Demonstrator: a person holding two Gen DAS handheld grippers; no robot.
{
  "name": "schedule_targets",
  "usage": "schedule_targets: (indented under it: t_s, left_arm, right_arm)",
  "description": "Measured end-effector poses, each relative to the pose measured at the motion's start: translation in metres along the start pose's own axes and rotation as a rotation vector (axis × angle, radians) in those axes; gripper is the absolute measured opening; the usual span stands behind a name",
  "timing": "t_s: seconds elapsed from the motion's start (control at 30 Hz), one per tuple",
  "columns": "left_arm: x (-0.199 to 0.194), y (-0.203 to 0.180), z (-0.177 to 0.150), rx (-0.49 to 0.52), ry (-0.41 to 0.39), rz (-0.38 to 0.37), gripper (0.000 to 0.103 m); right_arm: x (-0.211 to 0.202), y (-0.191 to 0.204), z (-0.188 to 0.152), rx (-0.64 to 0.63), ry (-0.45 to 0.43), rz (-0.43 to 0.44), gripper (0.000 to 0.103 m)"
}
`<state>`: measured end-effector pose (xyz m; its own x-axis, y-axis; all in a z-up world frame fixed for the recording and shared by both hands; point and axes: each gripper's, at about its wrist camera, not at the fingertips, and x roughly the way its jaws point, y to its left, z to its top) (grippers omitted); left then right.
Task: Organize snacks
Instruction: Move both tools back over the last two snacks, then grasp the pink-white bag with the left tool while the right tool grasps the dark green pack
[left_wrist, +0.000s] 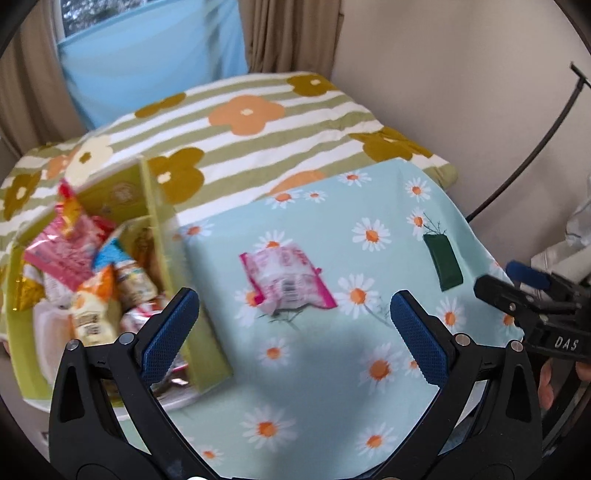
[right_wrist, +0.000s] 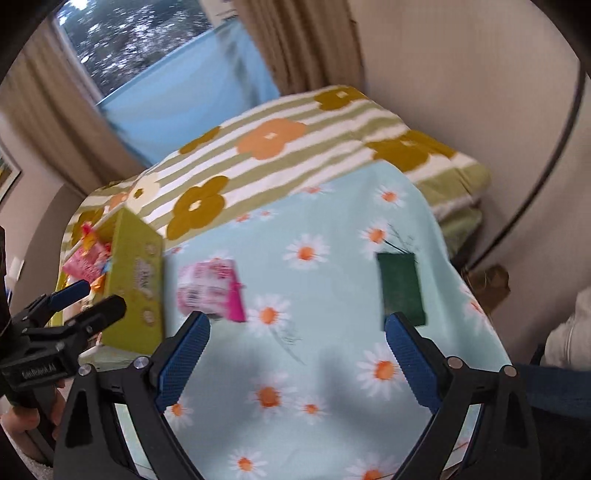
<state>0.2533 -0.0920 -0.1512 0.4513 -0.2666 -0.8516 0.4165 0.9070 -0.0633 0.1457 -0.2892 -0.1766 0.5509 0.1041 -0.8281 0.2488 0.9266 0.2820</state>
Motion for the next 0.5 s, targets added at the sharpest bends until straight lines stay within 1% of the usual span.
schedule_targets:
  t_s: [0.07,0.17,0.27,0.37,0.4,0.5]
  left_arm:
    - [0.014,-0.007,0.006,-0.018,0.027,0.004,0.103]
    - [0.042,-0.019,0.014,-0.046,0.077,0.029,0.103]
    - [0.067,-0.026,0.019,-0.08,0.114,0.054,0.103]
    - [0.09,-0.028,0.022,-0.12,0.145,0.082,0.103]
    - [0.1,-0.027,0.021,-0.132,0.156,0.106,0.103]
    - [0.12,-0.023,0.02,-0.167,0.182,0.136,0.103]
  right_arm:
    - [0.006,-0.016,0.002,0.012,0.018,-0.005,0.095]
    - [0.018,-0.036,0.003,0.014,0.049,-0.016,0.095]
    - [0.036,-0.052,0.003,0.005,0.091,-0.01,0.095]
    - [0.053,-0.06,0.001,-0.014,0.151,0.0,0.095]
    - [0.059,-0.061,-0.001,-0.025,0.169,0.007,0.095]
    - [0.071,-0.066,-0.007,-0.031,0.179,0.029,0.095]
